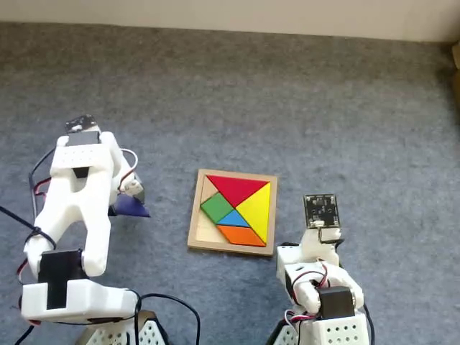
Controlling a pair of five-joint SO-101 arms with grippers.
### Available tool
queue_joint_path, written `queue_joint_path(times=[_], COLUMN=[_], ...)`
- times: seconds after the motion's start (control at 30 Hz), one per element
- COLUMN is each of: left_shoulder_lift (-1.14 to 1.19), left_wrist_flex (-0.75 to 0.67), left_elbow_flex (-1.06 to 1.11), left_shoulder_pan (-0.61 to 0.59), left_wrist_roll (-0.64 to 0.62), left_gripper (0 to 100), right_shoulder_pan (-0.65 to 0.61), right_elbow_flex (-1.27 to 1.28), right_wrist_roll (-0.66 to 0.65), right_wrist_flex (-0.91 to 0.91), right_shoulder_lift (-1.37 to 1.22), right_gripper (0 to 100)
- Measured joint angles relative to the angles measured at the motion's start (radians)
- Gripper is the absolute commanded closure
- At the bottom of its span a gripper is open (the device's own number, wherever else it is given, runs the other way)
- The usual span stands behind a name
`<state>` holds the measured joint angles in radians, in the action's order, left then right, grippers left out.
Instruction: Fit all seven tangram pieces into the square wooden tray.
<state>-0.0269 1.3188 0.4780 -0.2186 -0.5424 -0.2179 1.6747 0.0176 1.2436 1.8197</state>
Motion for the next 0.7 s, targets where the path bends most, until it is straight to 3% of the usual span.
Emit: queue_joint_path(times=[0.7], left_shoulder_lift=[0.000], left_wrist_flex=[0.000], left_elbow_flex=[-0.002], left_shoulder_pan=[0.399], left_wrist_roll=[0.000], left_gripper=[100], right_shoulder_pan=[0.000], right_elbow_flex=[0.000], right_wrist_roll=[0.000], right_wrist_flex=[0.000], right_shoulder_lift=[0.000], right_gripper=[98.4])
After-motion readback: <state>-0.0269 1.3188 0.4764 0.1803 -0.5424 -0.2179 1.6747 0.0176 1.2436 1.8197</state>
